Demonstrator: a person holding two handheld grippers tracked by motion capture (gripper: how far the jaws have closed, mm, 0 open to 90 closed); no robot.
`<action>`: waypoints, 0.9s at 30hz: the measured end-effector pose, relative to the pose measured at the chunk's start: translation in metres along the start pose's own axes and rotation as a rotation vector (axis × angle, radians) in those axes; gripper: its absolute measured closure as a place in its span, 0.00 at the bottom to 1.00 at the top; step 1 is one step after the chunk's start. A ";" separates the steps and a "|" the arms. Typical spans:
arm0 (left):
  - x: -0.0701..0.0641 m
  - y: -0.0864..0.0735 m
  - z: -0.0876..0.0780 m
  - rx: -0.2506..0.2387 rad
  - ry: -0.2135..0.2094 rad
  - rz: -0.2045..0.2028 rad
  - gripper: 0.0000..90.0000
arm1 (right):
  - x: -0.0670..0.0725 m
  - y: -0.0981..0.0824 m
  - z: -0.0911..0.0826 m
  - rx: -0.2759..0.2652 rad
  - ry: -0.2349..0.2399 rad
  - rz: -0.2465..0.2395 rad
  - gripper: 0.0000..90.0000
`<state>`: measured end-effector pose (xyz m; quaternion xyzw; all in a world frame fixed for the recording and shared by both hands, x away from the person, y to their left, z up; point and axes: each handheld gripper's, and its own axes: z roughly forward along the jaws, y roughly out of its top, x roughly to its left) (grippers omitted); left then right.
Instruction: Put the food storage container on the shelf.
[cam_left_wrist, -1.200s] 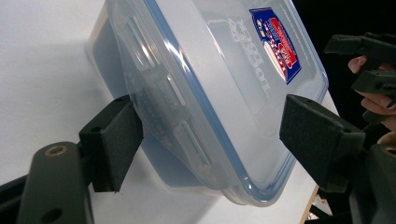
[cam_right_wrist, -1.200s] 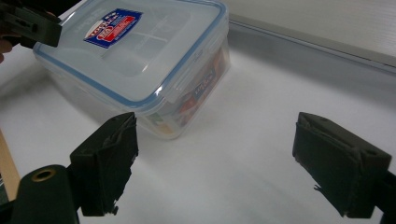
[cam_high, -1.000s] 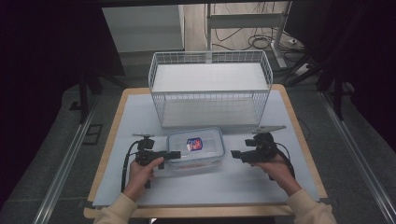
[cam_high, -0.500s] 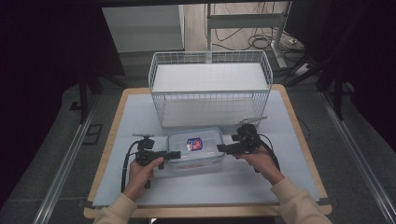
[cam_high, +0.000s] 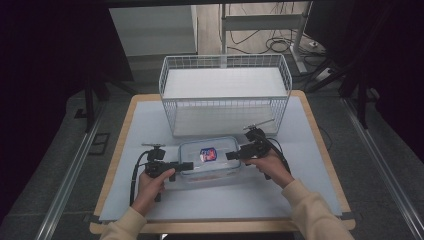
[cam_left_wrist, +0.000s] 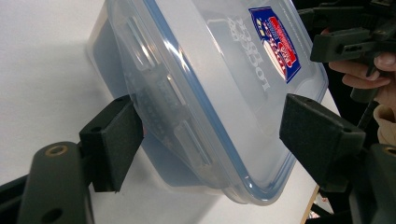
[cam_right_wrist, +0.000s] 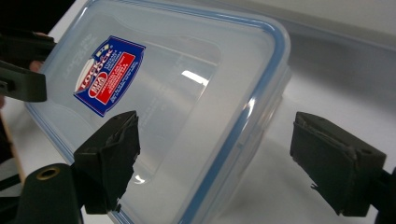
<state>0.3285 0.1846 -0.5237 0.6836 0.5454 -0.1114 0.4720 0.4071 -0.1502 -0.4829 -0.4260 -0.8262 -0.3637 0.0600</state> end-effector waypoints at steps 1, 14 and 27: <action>0.000 0.000 0.000 0.000 0.001 0.000 0.25 | -0.003 0.001 0.003 0.014 0.030 0.027 0.18; 0.000 0.000 0.000 -0.003 0.003 0.002 0.25 | -0.012 0.002 0.010 0.064 0.137 0.127 0.22; 0.000 -0.001 0.000 -0.005 0.000 0.004 0.25 | -0.021 0.005 0.017 0.058 0.173 0.174 0.17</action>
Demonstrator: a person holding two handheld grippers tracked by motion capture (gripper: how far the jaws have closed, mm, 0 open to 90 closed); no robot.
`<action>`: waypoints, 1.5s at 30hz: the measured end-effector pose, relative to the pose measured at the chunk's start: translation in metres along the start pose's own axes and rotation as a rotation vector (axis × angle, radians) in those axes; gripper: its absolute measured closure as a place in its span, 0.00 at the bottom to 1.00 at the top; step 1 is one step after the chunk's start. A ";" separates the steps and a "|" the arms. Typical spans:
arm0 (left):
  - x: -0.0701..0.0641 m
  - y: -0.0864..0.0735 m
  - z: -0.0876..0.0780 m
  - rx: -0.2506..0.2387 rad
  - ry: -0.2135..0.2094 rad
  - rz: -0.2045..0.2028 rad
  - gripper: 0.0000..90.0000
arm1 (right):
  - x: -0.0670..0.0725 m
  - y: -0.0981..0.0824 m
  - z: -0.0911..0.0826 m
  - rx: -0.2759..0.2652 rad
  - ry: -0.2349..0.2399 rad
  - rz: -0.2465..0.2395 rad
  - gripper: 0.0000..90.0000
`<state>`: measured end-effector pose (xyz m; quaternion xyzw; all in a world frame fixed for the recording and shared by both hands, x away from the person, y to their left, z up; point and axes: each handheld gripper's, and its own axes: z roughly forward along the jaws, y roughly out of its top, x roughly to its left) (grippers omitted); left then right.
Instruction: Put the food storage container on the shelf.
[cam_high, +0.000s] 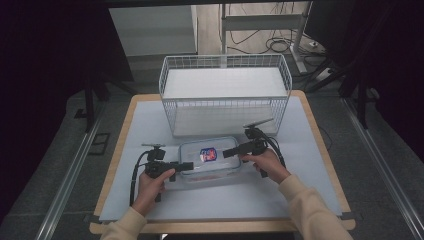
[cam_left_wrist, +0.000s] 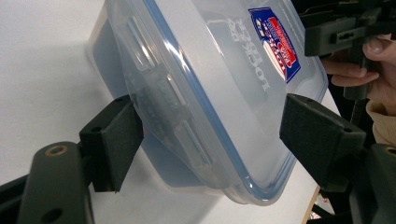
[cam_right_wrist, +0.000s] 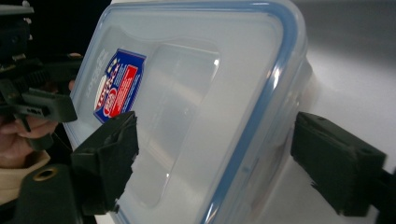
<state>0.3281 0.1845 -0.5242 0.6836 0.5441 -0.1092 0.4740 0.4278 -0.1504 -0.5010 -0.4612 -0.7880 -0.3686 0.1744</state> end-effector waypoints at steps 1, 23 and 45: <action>0.000 0.000 0.000 -0.001 0.000 -0.001 0.25 | 0.001 0.000 -0.001 0.005 -0.003 0.002 0.19; -0.017 -0.015 -0.011 -0.055 0.050 0.090 0.35 | 0.009 -0.026 -0.030 -0.114 0.018 -0.109 0.49; -0.031 -0.029 -0.016 -0.132 0.085 0.100 0.42 | 0.019 -0.056 -0.042 -0.210 0.008 -0.207 0.57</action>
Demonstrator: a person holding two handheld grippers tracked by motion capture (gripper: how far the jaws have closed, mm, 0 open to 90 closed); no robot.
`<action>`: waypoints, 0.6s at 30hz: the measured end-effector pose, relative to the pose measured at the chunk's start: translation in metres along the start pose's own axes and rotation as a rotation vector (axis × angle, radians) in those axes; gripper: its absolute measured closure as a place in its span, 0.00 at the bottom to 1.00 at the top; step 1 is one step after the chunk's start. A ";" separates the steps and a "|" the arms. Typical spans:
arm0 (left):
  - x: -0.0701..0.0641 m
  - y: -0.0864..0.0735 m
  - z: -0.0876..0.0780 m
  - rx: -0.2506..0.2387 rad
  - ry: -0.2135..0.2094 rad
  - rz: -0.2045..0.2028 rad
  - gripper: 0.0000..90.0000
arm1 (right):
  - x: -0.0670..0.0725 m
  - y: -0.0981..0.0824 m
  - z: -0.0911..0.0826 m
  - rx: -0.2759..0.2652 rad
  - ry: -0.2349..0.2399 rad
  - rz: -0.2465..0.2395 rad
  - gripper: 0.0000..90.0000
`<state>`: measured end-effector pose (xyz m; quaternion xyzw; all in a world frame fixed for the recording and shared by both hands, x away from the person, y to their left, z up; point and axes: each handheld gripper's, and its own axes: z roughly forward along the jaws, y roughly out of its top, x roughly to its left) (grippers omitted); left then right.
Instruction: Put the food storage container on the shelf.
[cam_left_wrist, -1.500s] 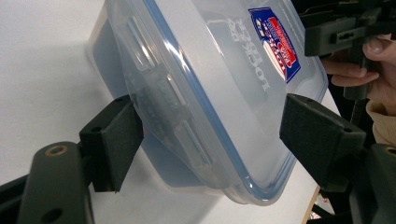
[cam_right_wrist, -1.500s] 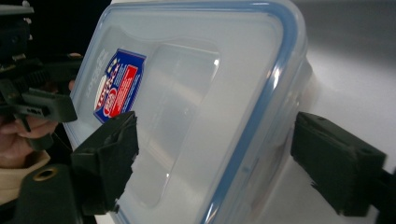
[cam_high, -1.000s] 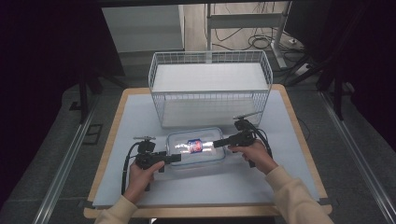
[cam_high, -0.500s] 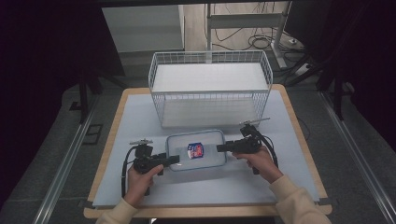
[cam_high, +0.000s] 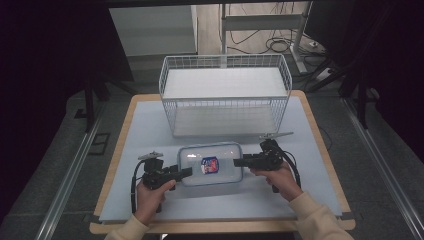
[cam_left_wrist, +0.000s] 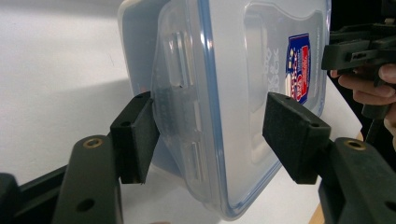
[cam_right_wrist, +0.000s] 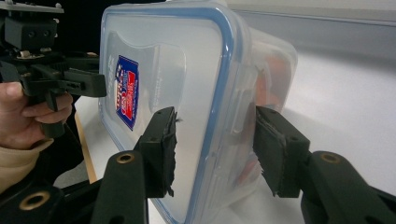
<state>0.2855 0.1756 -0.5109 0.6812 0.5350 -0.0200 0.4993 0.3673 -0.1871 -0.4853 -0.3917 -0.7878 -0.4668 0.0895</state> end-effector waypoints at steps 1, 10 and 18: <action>0.000 0.000 0.000 -0.001 -0.001 -0.001 0.43 | 0.001 -0.001 -0.001 -0.004 -0.003 -0.002 0.57; -0.003 -0.002 -0.003 -0.007 0.005 0.006 0.44 | 0.005 -0.006 -0.003 -0.028 -0.004 0.010 0.58; -0.006 -0.002 -0.005 -0.020 0.015 0.027 0.44 | 0.007 -0.009 -0.005 -0.044 -0.009 0.001 0.58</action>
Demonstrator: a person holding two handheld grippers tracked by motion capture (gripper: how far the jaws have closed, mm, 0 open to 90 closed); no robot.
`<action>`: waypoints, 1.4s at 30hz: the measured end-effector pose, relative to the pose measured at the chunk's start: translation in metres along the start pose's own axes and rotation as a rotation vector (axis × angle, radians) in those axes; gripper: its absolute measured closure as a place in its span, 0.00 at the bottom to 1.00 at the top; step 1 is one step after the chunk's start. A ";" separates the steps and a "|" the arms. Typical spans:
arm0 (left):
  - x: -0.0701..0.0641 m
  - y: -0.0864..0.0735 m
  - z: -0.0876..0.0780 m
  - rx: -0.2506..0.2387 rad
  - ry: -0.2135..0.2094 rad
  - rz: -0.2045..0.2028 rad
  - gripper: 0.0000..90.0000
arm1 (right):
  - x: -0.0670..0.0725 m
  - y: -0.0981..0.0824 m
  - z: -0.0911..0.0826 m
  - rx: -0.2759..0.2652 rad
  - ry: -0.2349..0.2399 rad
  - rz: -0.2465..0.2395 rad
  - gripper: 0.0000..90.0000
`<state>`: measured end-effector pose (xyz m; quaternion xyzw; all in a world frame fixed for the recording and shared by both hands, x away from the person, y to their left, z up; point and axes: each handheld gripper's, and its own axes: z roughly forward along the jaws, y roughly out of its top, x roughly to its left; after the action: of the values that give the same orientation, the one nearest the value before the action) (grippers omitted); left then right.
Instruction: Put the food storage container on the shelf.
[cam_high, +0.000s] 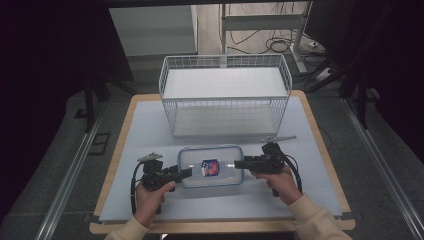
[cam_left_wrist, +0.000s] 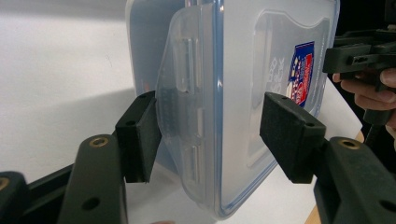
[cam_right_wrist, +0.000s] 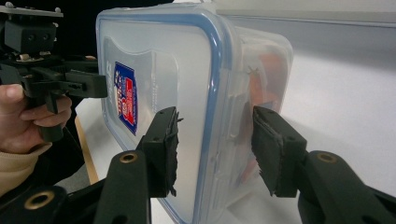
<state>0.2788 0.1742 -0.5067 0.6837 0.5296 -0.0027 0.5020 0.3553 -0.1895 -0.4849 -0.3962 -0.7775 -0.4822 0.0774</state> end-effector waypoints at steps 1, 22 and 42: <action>-0.001 0.001 -0.001 -0.009 0.000 0.001 0.44 | 0.001 0.000 0.000 -0.004 0.004 -0.001 0.59; -0.013 0.015 -0.011 -0.056 -0.019 0.045 0.46 | 0.014 0.016 -0.017 -0.059 -0.007 -0.077 0.59; -0.027 0.046 -0.014 -0.080 -0.039 0.081 0.46 | 0.025 0.045 -0.041 -0.091 -0.038 -0.110 0.58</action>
<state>0.2929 0.1676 -0.4535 0.6837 0.4912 0.0254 0.5391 0.3587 -0.1998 -0.4202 -0.3652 -0.7766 -0.5131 0.0178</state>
